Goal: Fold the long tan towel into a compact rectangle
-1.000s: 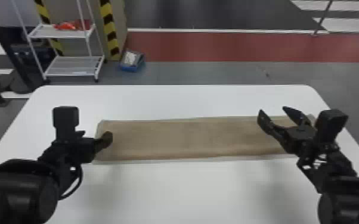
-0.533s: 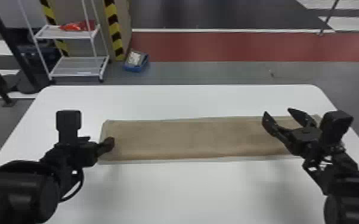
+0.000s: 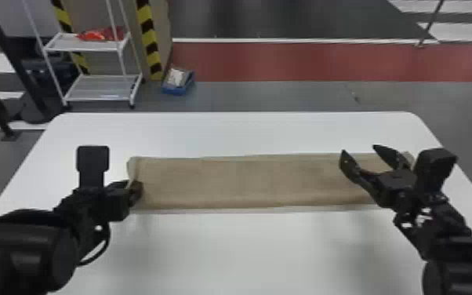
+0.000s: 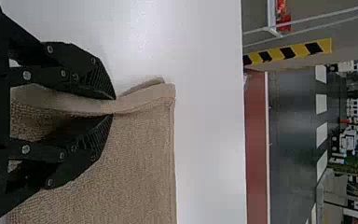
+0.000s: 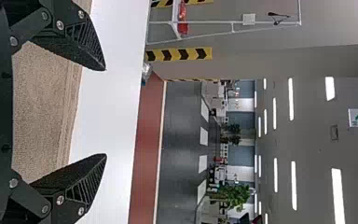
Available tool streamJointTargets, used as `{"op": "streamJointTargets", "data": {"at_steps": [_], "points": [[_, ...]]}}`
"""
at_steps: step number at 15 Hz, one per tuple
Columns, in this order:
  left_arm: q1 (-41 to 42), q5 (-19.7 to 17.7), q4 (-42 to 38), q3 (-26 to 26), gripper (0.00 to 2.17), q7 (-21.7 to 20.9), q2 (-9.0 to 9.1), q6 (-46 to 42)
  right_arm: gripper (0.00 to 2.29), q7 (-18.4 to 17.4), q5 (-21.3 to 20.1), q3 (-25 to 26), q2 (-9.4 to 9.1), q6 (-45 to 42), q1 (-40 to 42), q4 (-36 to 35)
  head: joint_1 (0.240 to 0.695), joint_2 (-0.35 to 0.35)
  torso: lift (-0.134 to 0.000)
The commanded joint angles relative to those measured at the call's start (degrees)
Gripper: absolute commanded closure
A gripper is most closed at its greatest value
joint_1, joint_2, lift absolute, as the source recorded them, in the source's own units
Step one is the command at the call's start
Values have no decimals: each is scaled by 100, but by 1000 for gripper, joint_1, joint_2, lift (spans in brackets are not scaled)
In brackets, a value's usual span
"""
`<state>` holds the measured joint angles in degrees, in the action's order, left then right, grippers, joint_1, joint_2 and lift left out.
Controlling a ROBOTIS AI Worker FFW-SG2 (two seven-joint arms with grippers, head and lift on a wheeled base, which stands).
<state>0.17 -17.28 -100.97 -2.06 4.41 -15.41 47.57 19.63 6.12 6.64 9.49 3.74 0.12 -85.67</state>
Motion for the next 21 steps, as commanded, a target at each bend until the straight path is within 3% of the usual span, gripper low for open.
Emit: {"op": "streamJointTargets", "data": {"at_steps": [1,7,10,12,14,15,18,21], "points": [[1,-13,-37,30,1376,7,3,-15,255,-4,-5,-22,0,9,6,-20,695,-2,-123],[-114,-549,-634,153,1376,113,12,-15,255,-12,-85,-215,-35,-26,-143,85,695,5,-123],[-307,-1744,-995,382,1376,289,38,38,269,76,-76,-514,-53,-61,-416,410,695,3,-123],[-465,-2588,-1329,522,1376,341,38,354,853,427,-58,-760,-88,-44,-715,815,695,5,-123],[-562,-3344,-1645,681,1376,412,30,407,1831,700,-41,-910,-193,-61,-899,1105,695,10,-123],[-623,-3660,-1794,795,1376,412,21,512,2020,735,-41,-1006,-229,-61,-917,1149,695,13,-123],[-896,-4196,-1979,962,1379,526,-6,864,2020,744,-14,-1305,-413,-79,-943,1193,672,26,-123],[-931,-4346,-2164,1085,1376,614,-32,1022,2020,761,118,-1595,-703,-79,-1005,1307,657,52,-123]]}}
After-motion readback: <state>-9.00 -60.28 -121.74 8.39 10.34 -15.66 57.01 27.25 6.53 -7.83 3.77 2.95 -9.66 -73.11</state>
